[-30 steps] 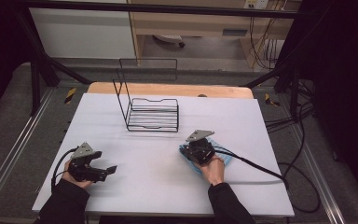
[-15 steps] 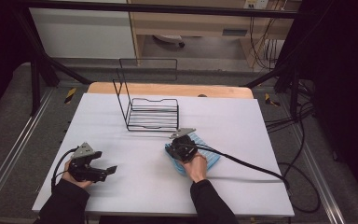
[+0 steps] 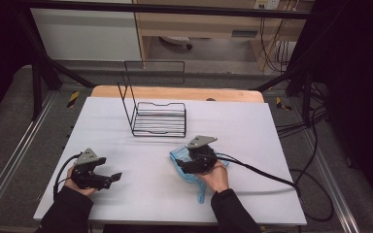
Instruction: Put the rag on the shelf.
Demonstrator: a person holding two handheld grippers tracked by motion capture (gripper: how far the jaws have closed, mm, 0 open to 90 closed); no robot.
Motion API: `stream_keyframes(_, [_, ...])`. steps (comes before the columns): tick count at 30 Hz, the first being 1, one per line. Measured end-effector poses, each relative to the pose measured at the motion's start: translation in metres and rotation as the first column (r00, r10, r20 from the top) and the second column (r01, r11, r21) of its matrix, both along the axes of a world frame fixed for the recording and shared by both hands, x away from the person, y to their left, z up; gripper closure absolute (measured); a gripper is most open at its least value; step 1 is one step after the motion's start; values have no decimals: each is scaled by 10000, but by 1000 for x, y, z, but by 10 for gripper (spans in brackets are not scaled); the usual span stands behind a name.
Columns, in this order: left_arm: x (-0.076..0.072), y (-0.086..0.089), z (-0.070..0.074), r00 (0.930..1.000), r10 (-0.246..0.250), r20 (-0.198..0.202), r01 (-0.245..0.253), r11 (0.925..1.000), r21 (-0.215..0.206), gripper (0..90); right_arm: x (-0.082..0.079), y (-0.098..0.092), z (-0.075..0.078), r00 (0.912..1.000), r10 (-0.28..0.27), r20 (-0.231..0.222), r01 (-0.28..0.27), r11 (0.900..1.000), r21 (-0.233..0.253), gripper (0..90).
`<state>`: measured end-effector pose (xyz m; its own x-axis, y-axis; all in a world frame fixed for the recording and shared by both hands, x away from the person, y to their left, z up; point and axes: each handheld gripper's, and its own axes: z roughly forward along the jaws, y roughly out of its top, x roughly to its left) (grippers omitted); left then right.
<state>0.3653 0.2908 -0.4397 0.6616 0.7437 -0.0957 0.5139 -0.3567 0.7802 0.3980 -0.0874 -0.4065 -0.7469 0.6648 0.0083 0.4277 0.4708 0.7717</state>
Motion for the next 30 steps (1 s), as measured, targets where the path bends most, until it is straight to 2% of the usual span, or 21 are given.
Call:
stream_keyframes(7, [0,-1,0,10000,-17,-27,17,10000,23,81,-29,-38,-7,9999,3,-136,-8,9993,-372,416])
stream_keyframes(10, [0,-1,0,10000,-15,-68,15,10000,17,81,-41,-50,-13,9994,-59,-348,46,9993,-370,471])
stream_keyframes(11, [0,-1,0,10000,-29,-77,30,10000,40,81,-46,-54,-19,9985,-57,-552,34,9992,-407,494])
stream_keyframes(17, [0,-1,0,10000,-57,-71,58,10000,51,81,-54,-55,-35,9962,-48,-865,-14,9975,-708,512])
stream_keyframes(21, [-1,-2,0,10000,-38,-64,38,10000,-4,81,-53,-52,-40,9965,-222,-809,152,9961,-866,518])
stream_keyframes(30, [0,-3,-1,9999,-114,-97,115,9999,99,83,-55,-49,-45,9968,-510,-618,461,9958,-788,525])
